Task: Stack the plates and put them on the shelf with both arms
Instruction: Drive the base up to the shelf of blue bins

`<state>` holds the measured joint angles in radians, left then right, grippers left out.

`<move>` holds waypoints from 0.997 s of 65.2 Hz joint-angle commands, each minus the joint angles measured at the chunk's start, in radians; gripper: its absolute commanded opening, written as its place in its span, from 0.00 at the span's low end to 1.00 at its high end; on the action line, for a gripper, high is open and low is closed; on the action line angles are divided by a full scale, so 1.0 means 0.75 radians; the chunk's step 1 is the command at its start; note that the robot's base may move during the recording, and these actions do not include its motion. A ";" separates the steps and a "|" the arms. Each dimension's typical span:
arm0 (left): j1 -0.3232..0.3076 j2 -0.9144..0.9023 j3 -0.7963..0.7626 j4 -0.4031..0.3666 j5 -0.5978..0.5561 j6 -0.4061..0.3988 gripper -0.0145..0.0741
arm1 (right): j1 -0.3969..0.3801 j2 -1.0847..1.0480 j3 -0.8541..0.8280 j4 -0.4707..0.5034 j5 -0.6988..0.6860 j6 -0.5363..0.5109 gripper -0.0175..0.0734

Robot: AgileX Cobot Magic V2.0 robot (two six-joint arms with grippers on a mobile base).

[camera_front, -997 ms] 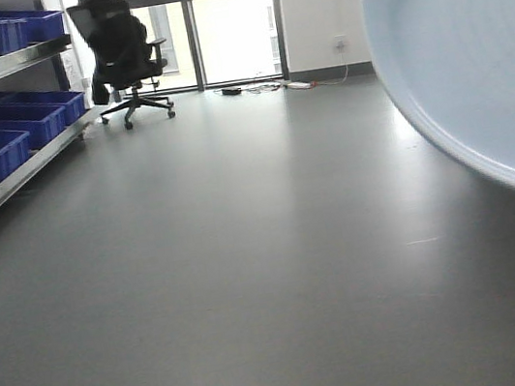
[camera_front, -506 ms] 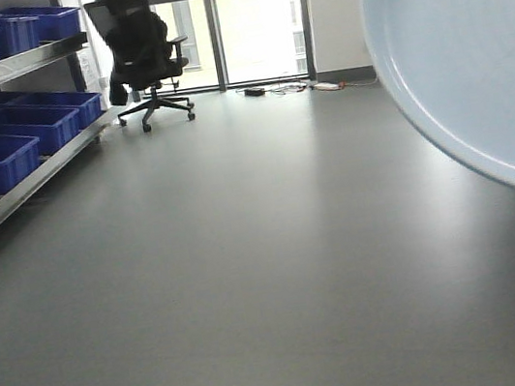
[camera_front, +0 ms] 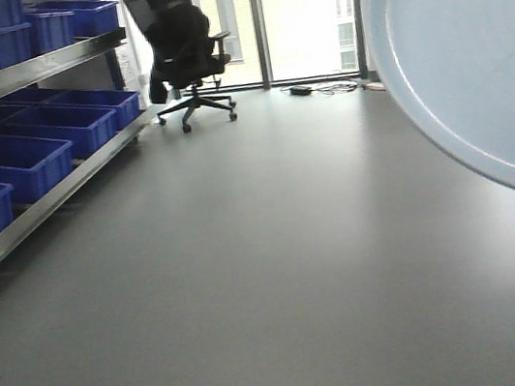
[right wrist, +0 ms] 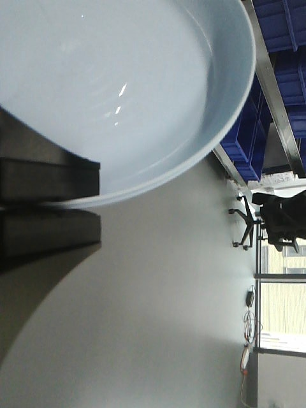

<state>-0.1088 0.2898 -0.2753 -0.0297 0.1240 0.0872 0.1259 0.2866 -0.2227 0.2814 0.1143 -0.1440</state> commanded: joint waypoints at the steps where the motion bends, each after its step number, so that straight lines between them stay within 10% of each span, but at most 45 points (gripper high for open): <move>1: 0.005 0.009 -0.045 -0.011 -0.114 -0.009 0.26 | -0.008 0.006 -0.045 0.014 -0.130 -0.006 0.26; 65: 0.005 0.009 -0.045 -0.011 -0.114 -0.009 0.26 | -0.008 0.006 -0.045 0.014 -0.130 -0.006 0.26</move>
<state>-0.1088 0.2898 -0.2753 -0.0297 0.1240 0.0872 0.1259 0.2866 -0.2227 0.2814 0.1143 -0.1440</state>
